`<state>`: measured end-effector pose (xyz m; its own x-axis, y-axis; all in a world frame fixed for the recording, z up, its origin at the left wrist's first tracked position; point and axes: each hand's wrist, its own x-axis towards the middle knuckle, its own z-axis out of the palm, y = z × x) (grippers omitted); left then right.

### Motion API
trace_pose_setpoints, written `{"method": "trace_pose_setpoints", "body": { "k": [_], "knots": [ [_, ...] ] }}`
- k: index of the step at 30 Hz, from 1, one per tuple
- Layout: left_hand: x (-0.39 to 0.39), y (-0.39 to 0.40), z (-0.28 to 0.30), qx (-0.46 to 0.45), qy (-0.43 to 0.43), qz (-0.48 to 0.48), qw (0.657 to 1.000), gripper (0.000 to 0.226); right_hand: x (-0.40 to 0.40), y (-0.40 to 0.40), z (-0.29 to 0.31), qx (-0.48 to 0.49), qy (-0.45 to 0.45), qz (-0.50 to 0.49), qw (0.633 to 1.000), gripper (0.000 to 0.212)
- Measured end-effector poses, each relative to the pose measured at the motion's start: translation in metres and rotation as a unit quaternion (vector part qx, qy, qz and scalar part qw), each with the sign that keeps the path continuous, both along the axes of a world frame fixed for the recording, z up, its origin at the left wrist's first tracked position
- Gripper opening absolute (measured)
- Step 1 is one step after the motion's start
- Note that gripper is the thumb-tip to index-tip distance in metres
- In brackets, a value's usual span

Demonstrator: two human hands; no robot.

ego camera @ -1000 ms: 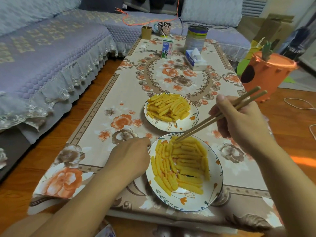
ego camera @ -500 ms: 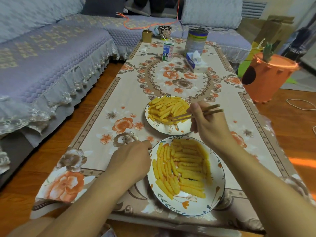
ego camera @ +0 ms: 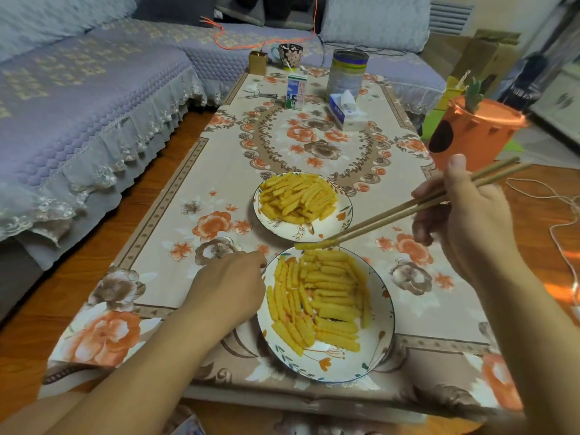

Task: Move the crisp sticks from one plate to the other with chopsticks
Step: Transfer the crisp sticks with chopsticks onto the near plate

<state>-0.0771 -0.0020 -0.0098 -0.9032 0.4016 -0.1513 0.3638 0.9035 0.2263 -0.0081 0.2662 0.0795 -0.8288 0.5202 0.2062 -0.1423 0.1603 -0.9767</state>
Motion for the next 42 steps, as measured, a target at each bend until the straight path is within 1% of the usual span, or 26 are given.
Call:
{"method": "trace_pose_setpoints", "body": {
  "k": [8, 12, 14, 20, 23, 26, 30, 33, 39, 42],
  "knots": [
    [0.002, 0.002, 0.001, 0.001, 0.005, -0.004, 1.000, 0.036, 0.027, 0.019, -0.003, 0.005, -0.074, 0.047, 0.996, 0.057],
    [0.004, 0.003, 0.001, -0.005, 0.010, -0.012, 1.000, 0.036, 0.028, 0.022, -0.003, 0.060, -0.105, 0.071, 0.990, 0.055],
    [0.004, 0.004, 0.001, -0.006, 0.013, -0.016, 1.000, 0.036, 0.028, 0.024, -0.001, 0.080, -0.111, 0.064, 0.989, 0.054],
    [0.004, 0.004, 0.000, -0.009, 0.015, -0.016, 1.000, 0.035, 0.021, 0.023, 0.000, 0.049, -0.064, 0.020, 0.997, 0.049],
    [0.003, 0.005, -0.002, -0.008, 0.017, -0.017, 1.000, 0.034, 0.011, 0.008, -0.008, 0.070, -0.049, 0.018, 0.996, 0.048],
    [0.003, 0.004, -0.004, -0.008, 0.018, -0.018, 1.000, 0.033, -0.006, -0.014, -0.021, 0.085, -0.050, 0.040, 0.994, 0.043],
    [0.002, 0.001, -0.004, 0.002, 0.013, -0.011, 1.000, 0.033, -0.033, -0.038, -0.041, 0.143, -0.040, 0.068, 0.987, 0.037],
    [0.002, 0.000, -0.003, 0.006, 0.009, -0.006, 1.000, 0.031, -0.050, -0.047, -0.051, 0.180, -0.044, 0.065, 0.981, 0.034],
    [0.002, -0.004, 0.002, 0.018, -0.007, -0.005, 1.000, 0.032, -0.057, -0.047, -0.049, 0.231, -0.035, 0.031, 0.972, 0.042],
    [0.000, -0.004, 0.003, 0.017, -0.010, -0.002, 1.000, 0.031, -0.050, -0.045, -0.049, 0.214, -0.046, 0.040, 0.975, 0.043]
  ]
}}
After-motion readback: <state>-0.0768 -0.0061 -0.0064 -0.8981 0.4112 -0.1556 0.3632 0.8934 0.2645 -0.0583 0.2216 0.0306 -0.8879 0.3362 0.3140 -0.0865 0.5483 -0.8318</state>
